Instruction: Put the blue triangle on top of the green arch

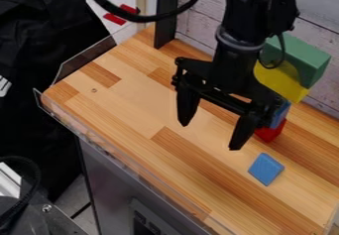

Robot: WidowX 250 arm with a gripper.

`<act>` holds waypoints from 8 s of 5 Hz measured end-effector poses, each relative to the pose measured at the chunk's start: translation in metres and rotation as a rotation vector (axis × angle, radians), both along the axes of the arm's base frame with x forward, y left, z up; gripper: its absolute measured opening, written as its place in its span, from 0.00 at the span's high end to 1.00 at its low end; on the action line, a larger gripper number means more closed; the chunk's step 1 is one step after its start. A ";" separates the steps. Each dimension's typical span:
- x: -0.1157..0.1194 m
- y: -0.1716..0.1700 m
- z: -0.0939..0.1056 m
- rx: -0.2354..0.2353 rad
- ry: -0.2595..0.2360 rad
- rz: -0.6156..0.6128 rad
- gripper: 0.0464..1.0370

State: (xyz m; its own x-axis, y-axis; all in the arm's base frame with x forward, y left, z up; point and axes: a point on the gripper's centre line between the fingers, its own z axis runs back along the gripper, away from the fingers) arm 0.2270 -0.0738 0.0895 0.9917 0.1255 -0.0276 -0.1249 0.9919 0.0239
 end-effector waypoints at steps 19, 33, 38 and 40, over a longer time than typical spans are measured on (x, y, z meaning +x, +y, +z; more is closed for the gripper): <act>0.008 -0.035 0.014 0.004 -0.142 -0.094 0.50; 0.088 -0.034 0.075 -0.068 -0.067 -0.003 0.50; 0.094 -0.021 0.074 -0.069 -0.080 0.056 0.03; 0.072 -0.020 0.110 -0.077 -0.139 0.097 0.04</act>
State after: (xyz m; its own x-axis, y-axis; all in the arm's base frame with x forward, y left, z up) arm 0.2990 -0.0942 0.1993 0.9701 0.2231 0.0960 -0.2164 0.9734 -0.0757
